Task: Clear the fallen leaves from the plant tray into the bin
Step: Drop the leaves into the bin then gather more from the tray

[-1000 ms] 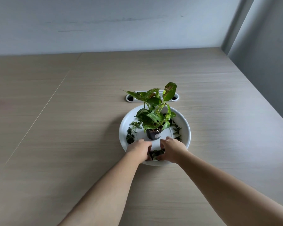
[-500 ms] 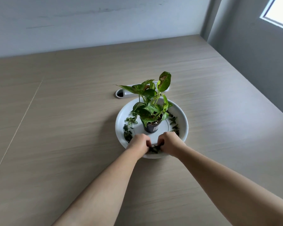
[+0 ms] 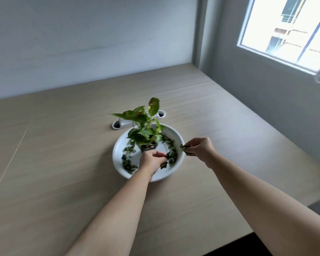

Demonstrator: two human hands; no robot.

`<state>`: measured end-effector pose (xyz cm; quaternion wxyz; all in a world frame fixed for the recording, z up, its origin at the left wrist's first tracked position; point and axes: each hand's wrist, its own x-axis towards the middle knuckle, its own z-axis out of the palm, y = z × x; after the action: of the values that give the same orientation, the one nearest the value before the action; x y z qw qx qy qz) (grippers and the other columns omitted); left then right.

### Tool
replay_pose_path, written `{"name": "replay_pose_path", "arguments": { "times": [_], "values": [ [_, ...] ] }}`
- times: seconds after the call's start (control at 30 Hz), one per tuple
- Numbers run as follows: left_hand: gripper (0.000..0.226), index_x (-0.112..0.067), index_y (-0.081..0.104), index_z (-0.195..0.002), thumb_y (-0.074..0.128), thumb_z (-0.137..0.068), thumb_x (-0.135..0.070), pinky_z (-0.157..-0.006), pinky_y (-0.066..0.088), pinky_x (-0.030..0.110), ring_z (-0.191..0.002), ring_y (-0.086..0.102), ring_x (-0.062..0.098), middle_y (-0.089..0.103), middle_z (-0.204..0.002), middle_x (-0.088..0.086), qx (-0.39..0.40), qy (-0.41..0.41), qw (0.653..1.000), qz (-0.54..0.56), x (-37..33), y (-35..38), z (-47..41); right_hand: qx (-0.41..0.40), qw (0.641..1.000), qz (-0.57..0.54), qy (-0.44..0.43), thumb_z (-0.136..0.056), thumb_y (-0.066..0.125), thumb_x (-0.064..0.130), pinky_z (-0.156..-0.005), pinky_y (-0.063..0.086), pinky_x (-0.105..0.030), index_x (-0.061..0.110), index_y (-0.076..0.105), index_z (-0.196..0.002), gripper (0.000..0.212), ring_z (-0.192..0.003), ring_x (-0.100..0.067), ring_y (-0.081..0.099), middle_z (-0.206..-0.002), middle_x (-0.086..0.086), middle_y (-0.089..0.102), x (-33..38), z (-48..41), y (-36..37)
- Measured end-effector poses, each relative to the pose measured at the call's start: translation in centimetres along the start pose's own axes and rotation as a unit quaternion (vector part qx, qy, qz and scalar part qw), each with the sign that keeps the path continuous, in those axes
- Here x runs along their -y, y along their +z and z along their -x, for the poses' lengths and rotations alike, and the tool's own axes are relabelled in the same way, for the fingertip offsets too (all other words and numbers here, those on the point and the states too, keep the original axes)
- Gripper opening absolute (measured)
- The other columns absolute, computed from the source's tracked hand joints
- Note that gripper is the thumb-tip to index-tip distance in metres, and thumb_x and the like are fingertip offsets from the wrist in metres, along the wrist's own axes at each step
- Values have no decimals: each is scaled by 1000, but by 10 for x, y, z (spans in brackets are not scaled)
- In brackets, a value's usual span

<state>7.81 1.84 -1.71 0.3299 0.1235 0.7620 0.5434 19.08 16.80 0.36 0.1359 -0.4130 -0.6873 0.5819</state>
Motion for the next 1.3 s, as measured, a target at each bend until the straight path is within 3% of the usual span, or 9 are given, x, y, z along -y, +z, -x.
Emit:
{"name": "replay_pose_path", "arguments": {
  "times": [0.2,0.4,0.5,0.6,0.7,0.87,1.1,1.17,1.3],
  "values": [
    [19,-8,64,-67,70,-77,6,-51,54,16,-42,60,6,63,-64,7,89,47,994,33,-49,135,48,-72,995,-71,7,-70,75,-4,-79,58,-29,9,70,-68,14,-64,-22,67,-71,-11,68,-26,50,-156],
    [17,-5,64,-69,66,-78,9,-50,53,19,-42,60,10,62,-65,10,214,68,974,8,-75,332,115,-216,970,-110,20,-72,69,-13,-51,56,-14,5,66,-68,19,-60,-20,61,-68,-9,64,-105,127,-356],
    [17,-6,65,-68,66,-77,8,-55,54,24,-48,61,15,63,-66,12,279,74,957,-35,-74,422,149,-288,951,-102,57,-72,69,-13,-56,58,-16,9,65,-65,23,-62,-20,61,-68,-9,64,-156,170,-434],
    [16,-7,66,-68,70,-76,6,-52,52,22,-47,59,14,62,-60,10,338,77,933,-92,-65,499,178,-355,923,-106,104,-71,70,-11,-73,59,-32,11,65,-63,25,-67,-24,62,-74,-14,65,-211,211,-489],
    [20,-9,65,-64,71,-76,5,-48,50,22,-44,55,13,60,-57,10,386,65,908,-150,-43,561,195,-395,897,-120,161,-70,72,-10,-75,59,-35,13,65,-62,25,-68,-25,62,-77,-16,66,-262,241,-515],
    [22,-18,67,-61,75,-72,0,-77,56,35,-64,61,21,64,-65,8,428,22,863,-266,31,644,202,-437,850,-129,266,-68,76,-6,-59,59,-21,19,64,-57,30,-57,-16,60,-62,-4,62,-350,259,-526],
    [19,-22,66,-66,72,-78,-10,-83,59,31,-74,68,20,71,-79,6,450,17,804,-388,123,732,172,-440,804,-176,361,-72,75,0,-82,58,-47,15,67,-67,18,-74,-25,65,-65,-3,61,-465,223,-520],
    [5,-21,70,-83,72,-79,-18,-89,57,34,-89,70,24,73,-97,8,470,18,774,-425,142,749,160,-419,799,-201,382,-78,72,9,-89,56,-45,9,69,-93,15,-88,-25,64,-78,-3,63,-485,215,-518],
    [47,-13,51,-132,60,-90,-30,-90,43,26,-118,56,25,56,-133,6,516,65,666,-534,161,764,146,-423,776,-186,429,-85,65,24,-101,47,-40,13,63,-115,33,-113,-26,58,-120,-9,64,-515,215,-517]
  ]
}}
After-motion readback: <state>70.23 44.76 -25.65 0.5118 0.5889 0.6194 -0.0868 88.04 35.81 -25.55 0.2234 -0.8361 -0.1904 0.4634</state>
